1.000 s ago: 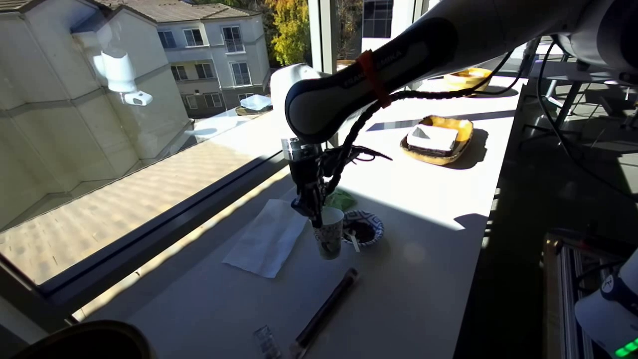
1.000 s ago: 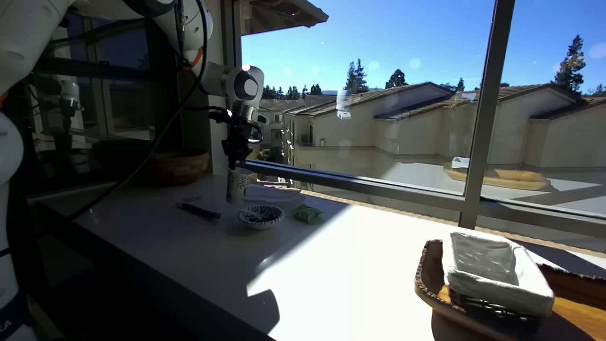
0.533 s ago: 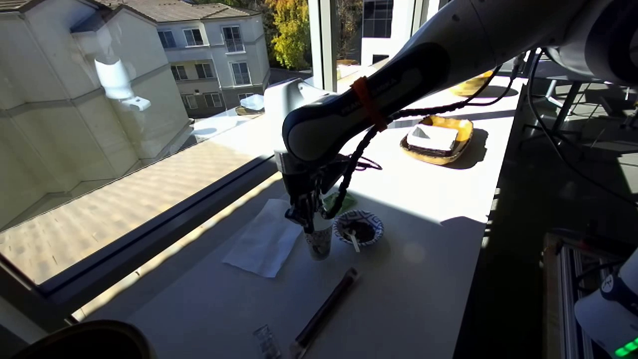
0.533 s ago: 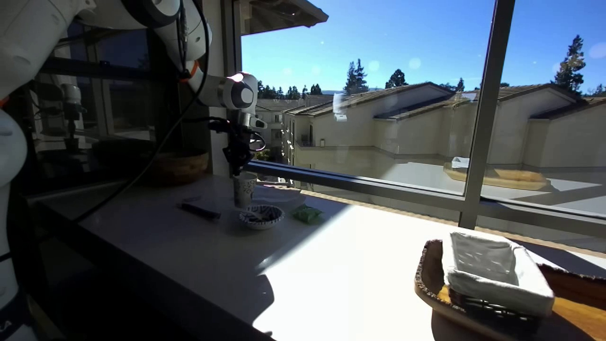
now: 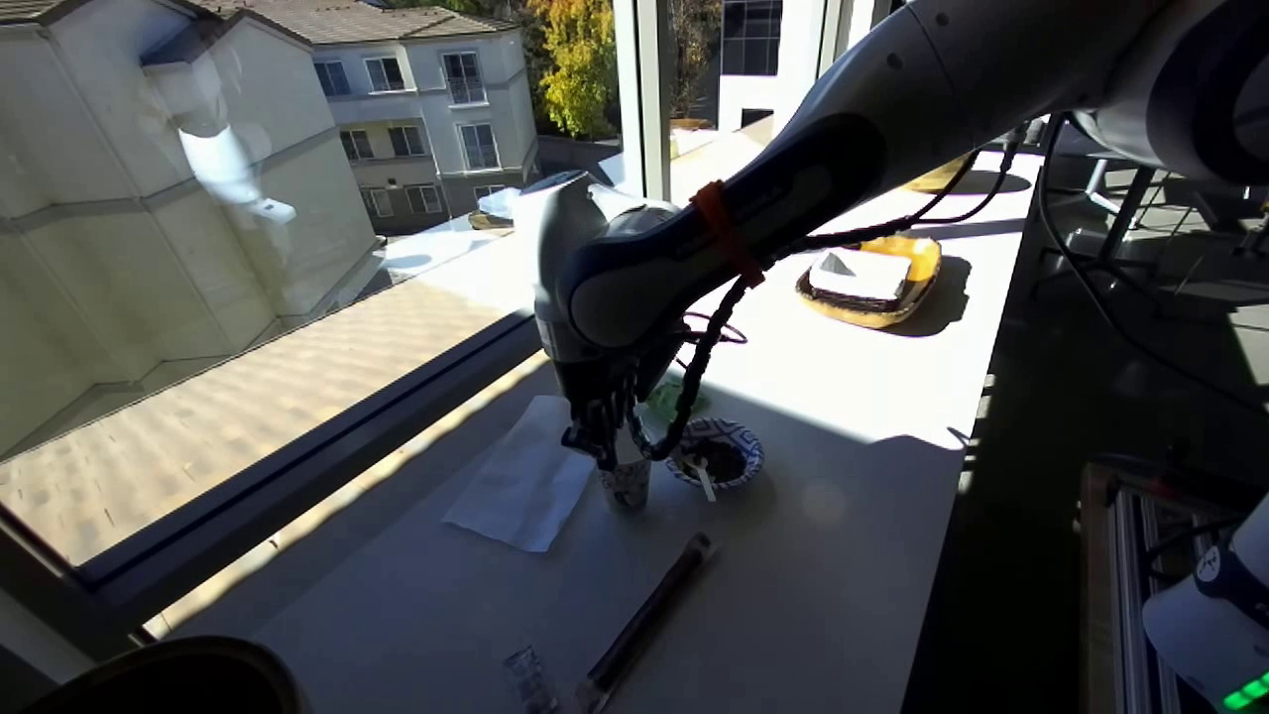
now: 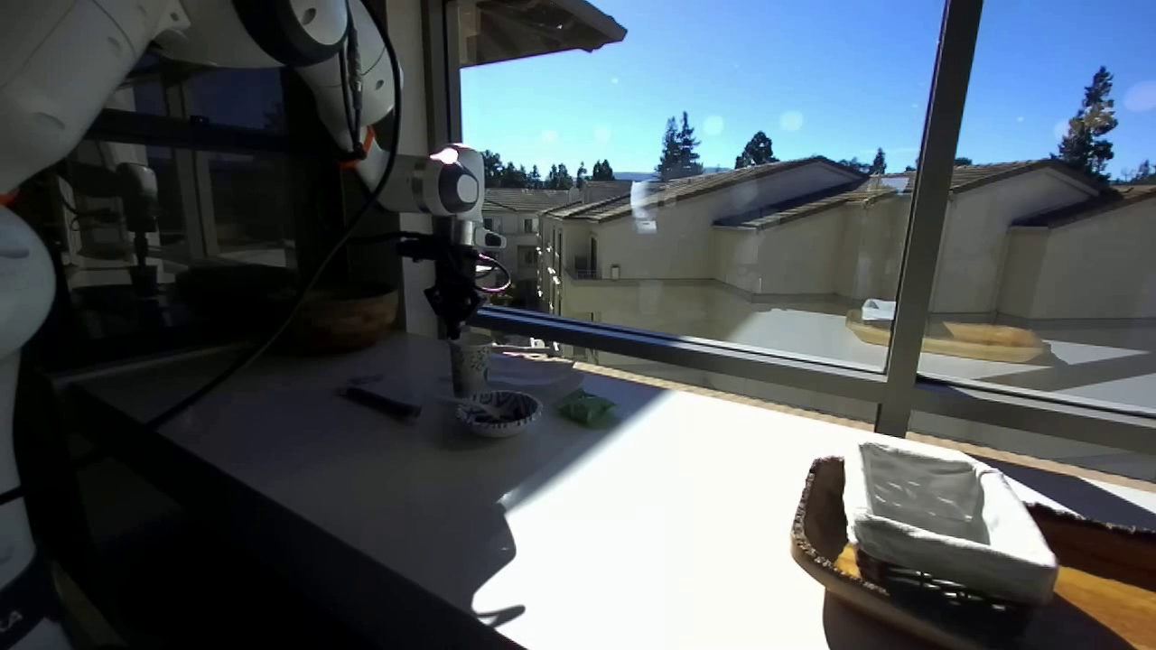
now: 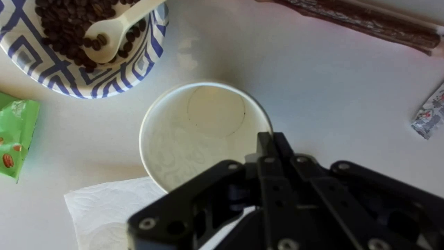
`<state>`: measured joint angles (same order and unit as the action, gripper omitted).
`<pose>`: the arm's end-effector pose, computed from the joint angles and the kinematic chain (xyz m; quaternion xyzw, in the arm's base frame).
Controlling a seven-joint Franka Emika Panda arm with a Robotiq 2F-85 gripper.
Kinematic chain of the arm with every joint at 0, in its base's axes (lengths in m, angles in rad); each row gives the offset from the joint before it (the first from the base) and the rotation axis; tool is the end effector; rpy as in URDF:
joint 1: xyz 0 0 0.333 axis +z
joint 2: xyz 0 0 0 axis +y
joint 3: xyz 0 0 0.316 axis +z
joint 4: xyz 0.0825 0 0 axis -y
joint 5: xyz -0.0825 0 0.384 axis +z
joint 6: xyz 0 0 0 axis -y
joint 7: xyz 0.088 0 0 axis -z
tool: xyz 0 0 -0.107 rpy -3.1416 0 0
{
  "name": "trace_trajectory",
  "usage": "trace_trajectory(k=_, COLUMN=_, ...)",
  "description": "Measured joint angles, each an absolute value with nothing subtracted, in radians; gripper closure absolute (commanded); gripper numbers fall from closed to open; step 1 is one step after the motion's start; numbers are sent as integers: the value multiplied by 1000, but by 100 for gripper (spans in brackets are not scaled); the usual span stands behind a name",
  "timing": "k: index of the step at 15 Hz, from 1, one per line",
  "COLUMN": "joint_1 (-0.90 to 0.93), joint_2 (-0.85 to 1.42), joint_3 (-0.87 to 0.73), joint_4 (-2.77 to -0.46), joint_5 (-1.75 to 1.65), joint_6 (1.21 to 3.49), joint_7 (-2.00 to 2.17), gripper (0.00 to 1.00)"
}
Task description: Pour the contents from the cup into the bowl
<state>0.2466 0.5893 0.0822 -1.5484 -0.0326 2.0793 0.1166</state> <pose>0.6600 0.2148 0.3023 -0.9937 -0.1079 0.0294 0.0026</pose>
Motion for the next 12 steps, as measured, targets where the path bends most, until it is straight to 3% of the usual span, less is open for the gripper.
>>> trace_trajectory(k=3, joint_1=248, joint_2=596, joint_3=84, joint_4=-1539, joint_5=-40, joint_6=2085, joint_7=101, gripper=57)
trace_trajectory(k=6, joint_1=243, joint_2=590, joint_3=94, joint_4=-1514, joint_5=-38, joint_6=2056, joint_7=78, gripper=33)
trace_trajectory(k=10, joint_1=230, joint_2=532, joint_3=94, joint_4=-1457, joint_5=-26, joint_6=1857, joint_7=105, gripper=4)
trace_trajectory(k=12, joint_1=215, joint_2=483, joint_3=89, joint_4=-1431, joint_5=-11, joint_6=1702, joint_7=159, gripper=0)
